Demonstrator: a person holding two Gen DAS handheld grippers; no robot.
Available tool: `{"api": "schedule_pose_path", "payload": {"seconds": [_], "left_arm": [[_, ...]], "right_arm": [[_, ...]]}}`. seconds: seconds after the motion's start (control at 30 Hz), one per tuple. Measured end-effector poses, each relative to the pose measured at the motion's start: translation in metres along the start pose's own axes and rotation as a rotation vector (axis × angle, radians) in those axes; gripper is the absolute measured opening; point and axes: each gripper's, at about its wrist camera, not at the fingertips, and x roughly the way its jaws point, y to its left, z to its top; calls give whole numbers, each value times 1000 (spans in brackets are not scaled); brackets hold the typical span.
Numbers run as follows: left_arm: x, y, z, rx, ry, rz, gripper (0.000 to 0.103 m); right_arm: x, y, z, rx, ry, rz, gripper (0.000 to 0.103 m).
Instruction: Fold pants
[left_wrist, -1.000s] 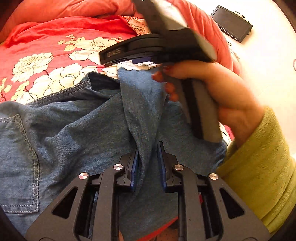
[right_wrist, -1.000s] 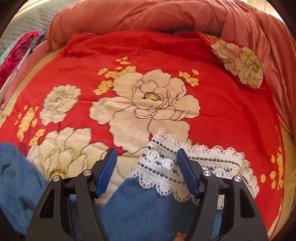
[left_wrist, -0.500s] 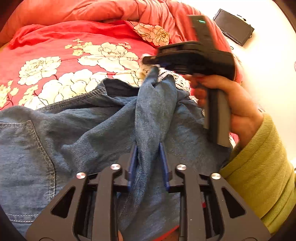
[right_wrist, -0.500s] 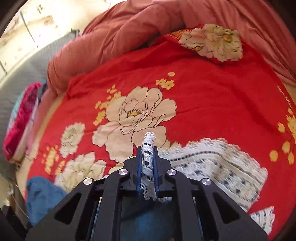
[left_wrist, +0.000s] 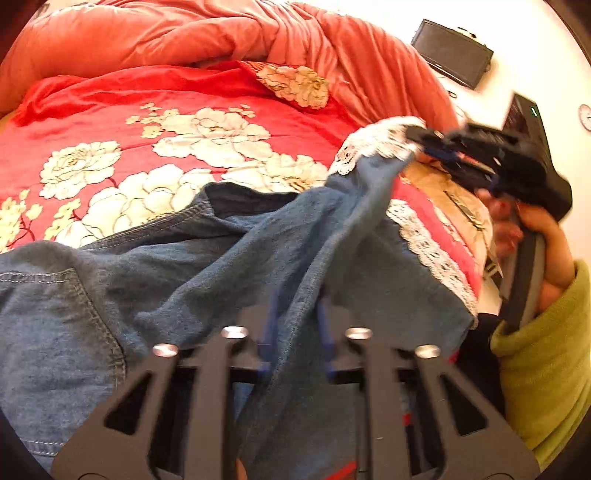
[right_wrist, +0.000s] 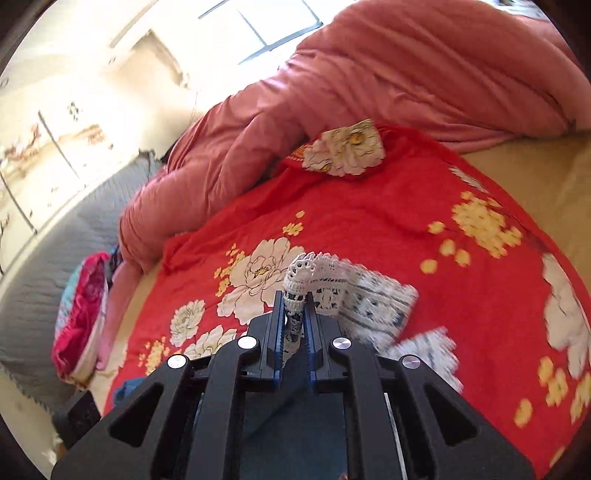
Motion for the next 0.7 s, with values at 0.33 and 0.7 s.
{"api": "schedule_pose_path", "payload": {"seconds": [0.33, 0.7], "left_arm": [[-12, -13, -2, 106, -9, 37, 5], [-20, -20, -7, 149, 4, 19, 1]], "right_arm": [[-56, -36, -57, 117, 56, -40, 9], [-67, -45, -67, 126, 56, -47, 10]]}}
